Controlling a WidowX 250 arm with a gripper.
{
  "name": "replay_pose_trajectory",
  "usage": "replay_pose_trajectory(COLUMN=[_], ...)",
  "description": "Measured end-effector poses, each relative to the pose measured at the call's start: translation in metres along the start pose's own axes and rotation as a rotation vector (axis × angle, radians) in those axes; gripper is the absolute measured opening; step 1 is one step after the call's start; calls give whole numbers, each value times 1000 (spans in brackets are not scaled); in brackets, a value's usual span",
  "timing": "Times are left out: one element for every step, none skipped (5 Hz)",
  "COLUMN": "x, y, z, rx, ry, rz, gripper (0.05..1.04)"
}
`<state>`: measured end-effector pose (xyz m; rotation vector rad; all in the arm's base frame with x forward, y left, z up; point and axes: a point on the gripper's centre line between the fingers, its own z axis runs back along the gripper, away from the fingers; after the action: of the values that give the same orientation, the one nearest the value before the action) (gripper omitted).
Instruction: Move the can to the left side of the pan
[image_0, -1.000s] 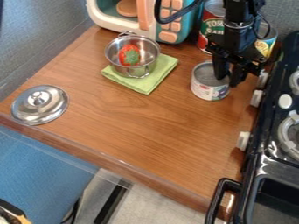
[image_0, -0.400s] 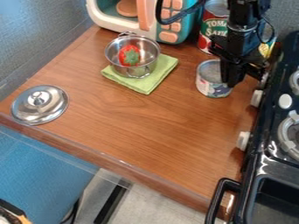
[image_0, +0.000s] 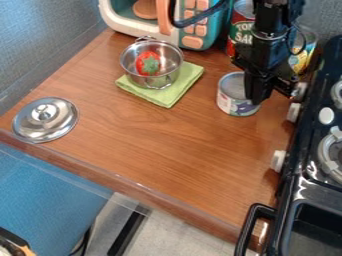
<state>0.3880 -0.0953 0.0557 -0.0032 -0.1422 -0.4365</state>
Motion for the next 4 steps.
replay_pose_trajectory(x=[-4, -6, -14, -30], y=[8, 27, 44, 78], z=[13, 50, 69, 94], rx=[-24, -15, -17, 0], ry=[7, -47, -73, -106], rz=[35, 59, 86, 150], gripper=[64, 62, 62, 62])
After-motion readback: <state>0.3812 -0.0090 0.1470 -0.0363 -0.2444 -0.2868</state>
